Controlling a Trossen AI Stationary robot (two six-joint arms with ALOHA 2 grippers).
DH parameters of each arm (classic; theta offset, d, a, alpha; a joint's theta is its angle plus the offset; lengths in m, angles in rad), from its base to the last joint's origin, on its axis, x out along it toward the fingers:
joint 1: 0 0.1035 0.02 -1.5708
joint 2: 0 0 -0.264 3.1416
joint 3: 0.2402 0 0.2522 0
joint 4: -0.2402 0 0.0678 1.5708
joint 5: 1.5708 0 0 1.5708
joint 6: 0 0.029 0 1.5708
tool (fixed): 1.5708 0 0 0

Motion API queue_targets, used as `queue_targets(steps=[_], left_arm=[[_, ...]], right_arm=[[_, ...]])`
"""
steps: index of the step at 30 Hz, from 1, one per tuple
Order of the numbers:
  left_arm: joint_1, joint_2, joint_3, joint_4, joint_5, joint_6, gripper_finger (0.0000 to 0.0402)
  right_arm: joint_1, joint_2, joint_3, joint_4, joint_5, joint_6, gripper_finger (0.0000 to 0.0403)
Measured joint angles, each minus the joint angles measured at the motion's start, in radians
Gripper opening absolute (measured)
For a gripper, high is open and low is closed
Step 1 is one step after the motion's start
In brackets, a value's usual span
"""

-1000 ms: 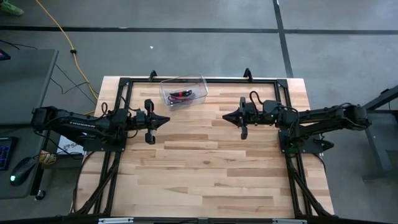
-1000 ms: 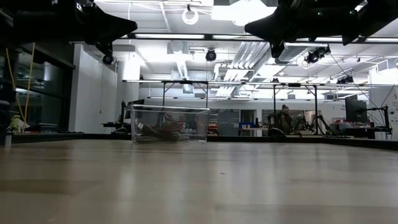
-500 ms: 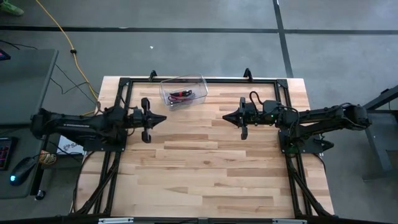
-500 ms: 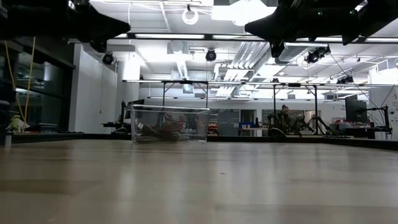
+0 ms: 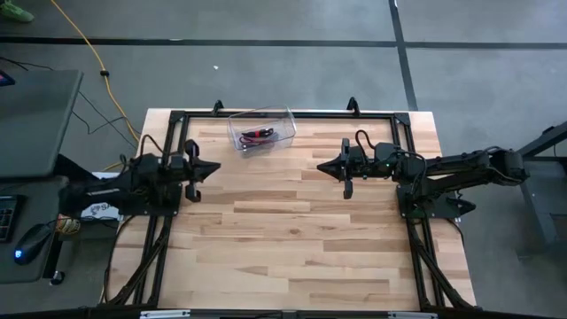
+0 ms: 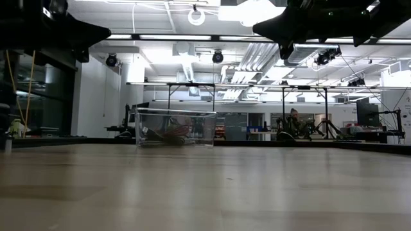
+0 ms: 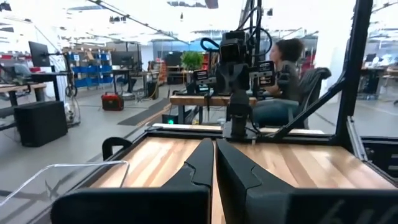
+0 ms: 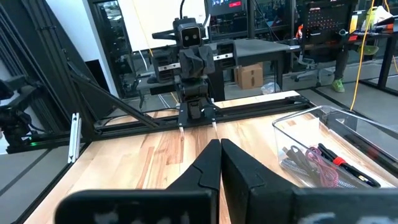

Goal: Pick and place USB-C Cables
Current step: Return to Home Position

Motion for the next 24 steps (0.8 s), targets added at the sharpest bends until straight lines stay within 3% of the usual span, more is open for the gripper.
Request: queue_targets(steps=[6, 13, 18, 24], left_arm=[[0.025, -0.084, -0.053, -0.014, 0.009, -0.062, 0.0], [0.022, -0.074, -0.08, -0.053, 0.007, -0.139, 0.0], [-0.039, -0.074, -0.078, -0.107, -0.004, -0.167, 0.0], [-0.165, -0.071, -0.078, -0.11, -0.091, -0.171, 0.0]], right_arm=[[0.0, 0.0, 0.0, 0.0, 0.0, 0.0, 0.0], [0.0, 0.0, 0.0, -0.001, 0.0, 0.0, 0.0], [0.0, 0.0, 0.0, 0.0, 0.0, 0.0, 0.0], [0.0, 0.0, 0.0, 0.0, 0.0, 0.0, 0.0]])
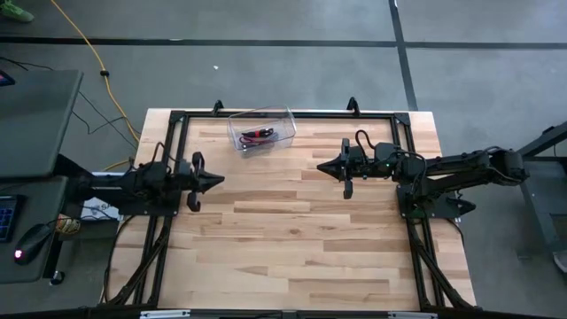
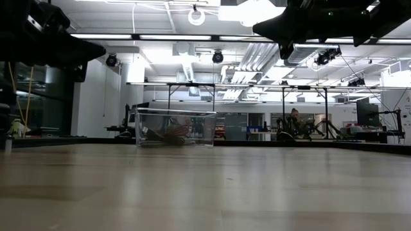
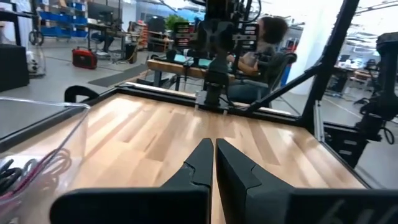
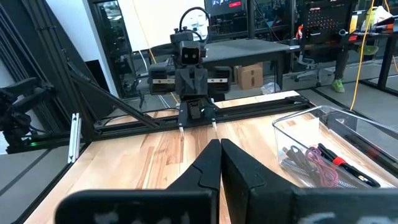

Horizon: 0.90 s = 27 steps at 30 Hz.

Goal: Pick and place USB-C Cables
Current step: Return to Home Position

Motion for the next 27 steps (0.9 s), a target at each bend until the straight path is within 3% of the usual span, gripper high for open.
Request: queue_targets(steps=[10, 20, 27], left_arm=[[-0.141, 0.0, 0.0, 0.028, -0.169, 0.061, 0.0], [-0.147, 0.0, 0.0, 0.032, -0.18, 0.078, 0.0], [-0.147, 0.0, 0.0, 0.034, -0.178, 0.069, 0.0]], right_arm=[[0.0, 0.0, 0.0, 0.0, 0.0, 0.0, 0.0], [0.0, -0.008, 0.0, -0.007, 0.0, 0.018, 0.0], [-0.015, -0.12, -0.005, -0.101, 0.0, 0.034, 0.0]])
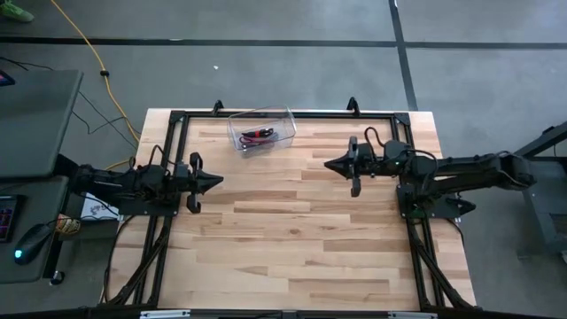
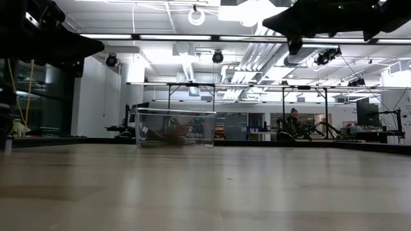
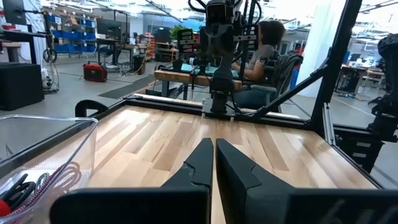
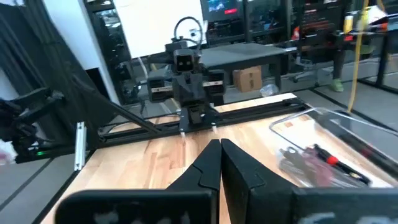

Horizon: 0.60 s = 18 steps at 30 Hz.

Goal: Pick and place USB-C Cables
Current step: Return to Home Position

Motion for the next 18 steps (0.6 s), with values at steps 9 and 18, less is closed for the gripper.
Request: queue_targets(steps=[9, 18], left_arm=[[0.0, 0.0, 0.0, 0.0, 0.001, -0.009, 0.0], [0.0, 0.0, 0.0, 0.001, 0.001, -0.009, 0.0001]], right_arm=[[-0.096, -0.226, -0.164, 0.016, -0.015, 0.049, 0.0], [-0.177, -0.505, -0.336, 0.016, -0.078, 0.086, 0.0]])
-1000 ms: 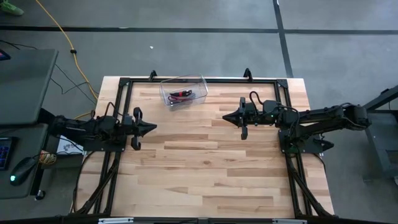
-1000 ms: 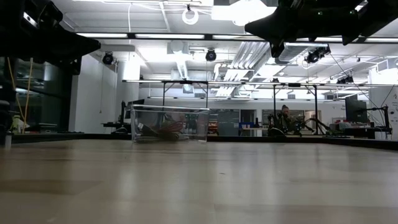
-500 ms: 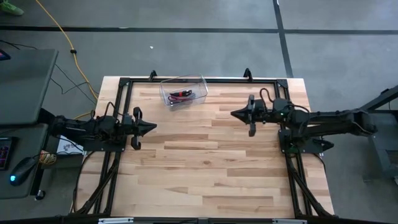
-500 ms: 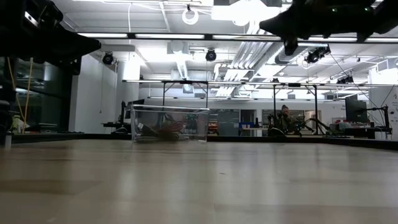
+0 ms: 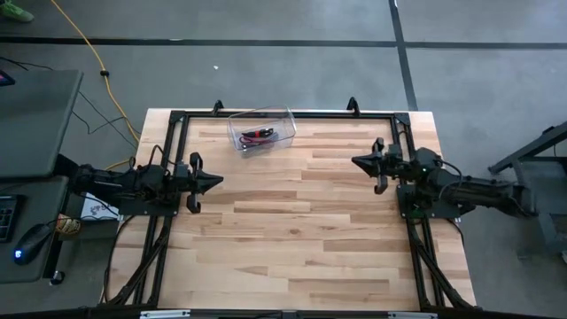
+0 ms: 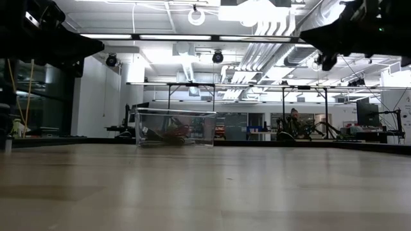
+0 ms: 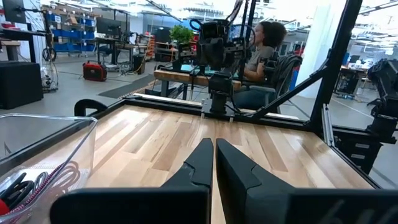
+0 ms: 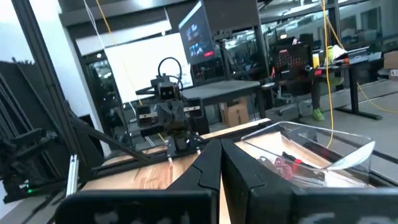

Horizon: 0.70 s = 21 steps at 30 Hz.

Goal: Pick and place USB-C Cables
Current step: Return to Home Position

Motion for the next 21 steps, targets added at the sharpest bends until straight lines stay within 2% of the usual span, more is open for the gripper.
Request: queue_targets(steps=[4, 10, 21], left_arm=[[0.0, 0.0, 0.0, 0.0, 0.0, 0.0, 0.0001], [0.0, 0.0, 0.0, 0.0, 0.0, 0.0, 0.0], [0.0, 0.0, 0.0, 0.0, 0.001, 0.0, 0.0]], right_arm=[[-0.029, -0.11, -0.055, -0.029, -0.019, 0.022, 0.0], [-0.038, -0.215, -0.066, -0.115, -0.027, 0.021, 0.0], [-0.003, -0.244, -0.112, -0.133, -0.017, -0.001, 0.0]])
